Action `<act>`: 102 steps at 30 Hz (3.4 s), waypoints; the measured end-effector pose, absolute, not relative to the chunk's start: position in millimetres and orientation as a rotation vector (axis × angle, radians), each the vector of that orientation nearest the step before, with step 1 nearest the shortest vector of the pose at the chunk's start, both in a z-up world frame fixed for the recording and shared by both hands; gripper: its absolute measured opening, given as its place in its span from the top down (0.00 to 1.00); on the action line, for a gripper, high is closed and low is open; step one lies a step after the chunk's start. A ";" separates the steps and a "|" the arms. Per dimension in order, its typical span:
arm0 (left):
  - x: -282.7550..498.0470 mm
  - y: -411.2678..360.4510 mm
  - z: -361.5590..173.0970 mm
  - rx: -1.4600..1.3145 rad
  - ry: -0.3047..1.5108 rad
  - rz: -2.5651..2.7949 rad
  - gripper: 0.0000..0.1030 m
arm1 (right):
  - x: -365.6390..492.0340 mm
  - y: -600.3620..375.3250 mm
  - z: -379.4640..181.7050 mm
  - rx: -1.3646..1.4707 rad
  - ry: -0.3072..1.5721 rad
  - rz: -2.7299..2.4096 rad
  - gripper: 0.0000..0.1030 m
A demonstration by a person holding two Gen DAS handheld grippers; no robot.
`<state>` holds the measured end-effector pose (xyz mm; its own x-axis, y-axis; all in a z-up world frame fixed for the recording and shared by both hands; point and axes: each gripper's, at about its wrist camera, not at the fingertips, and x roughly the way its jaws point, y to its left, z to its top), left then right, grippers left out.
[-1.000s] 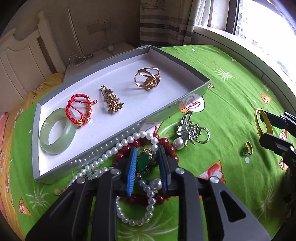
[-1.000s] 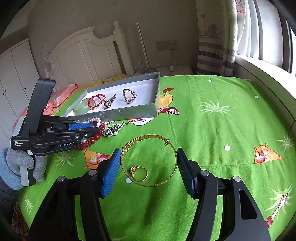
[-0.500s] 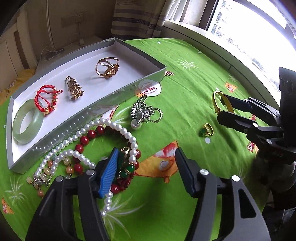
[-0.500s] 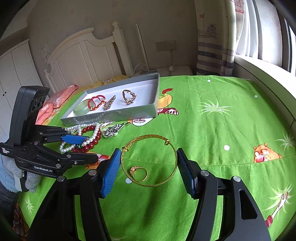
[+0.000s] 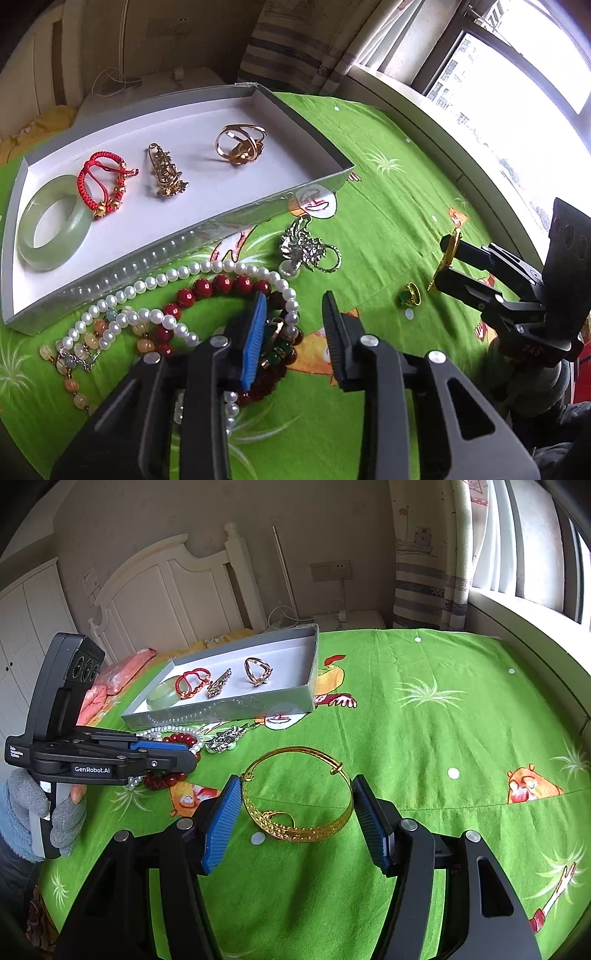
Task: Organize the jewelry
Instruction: 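Lift the pearl necklace with the left tool while the right tool grasps the gold bangle, then lower the necklace and bangle into the white box and open both tools, then lift both tools out of the box and move toward the bracelets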
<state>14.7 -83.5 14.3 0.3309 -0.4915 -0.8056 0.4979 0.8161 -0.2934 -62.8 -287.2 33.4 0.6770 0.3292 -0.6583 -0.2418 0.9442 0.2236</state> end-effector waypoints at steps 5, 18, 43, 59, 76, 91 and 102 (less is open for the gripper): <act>11.5 -84.7 14.9 0.050 1.031 -0.593 0.85 | -63.1 -287.6 34.1 0.121 0.757 0.322 0.42; 2.1 -1.9 88.0 -0.410 0.795 -0.686 0.86 | -70.1 -292.8 39.1 0.147 0.710 0.335 0.43; -6.2 5.1 224.1 -0.308 0.531 -0.661 0.86 | -31.6 -253.4 85.2 0.053 0.647 0.421 0.43; 63.3 -3.1 225.0 -0.278 0.522 -0.554 0.86 | 68.0 -198.5 75.6 0.003 0.764 0.423 0.43; 99.7 23.5 116.6 -0.263 0.697 -0.319 0.30 | 99.6 -204.5 57.5 0.061 0.836 0.409 0.24; 28.0 26.1 65.4 -0.139 0.739 -0.250 0.15 | 33.7 -253.0 54.1 0.121 0.807 0.414 0.24; -43.8 42.8 40.9 -0.033 0.752 -0.112 0.03 | -12.0 -273.1 36.6 0.223 0.820 0.383 0.24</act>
<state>-43.8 42.8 40.9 0.7248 -0.1136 -0.6795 0.0896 0.9935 -0.0705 -12.0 -273.1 36.6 0.6196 0.4146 -0.6665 -0.2445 0.9088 0.3381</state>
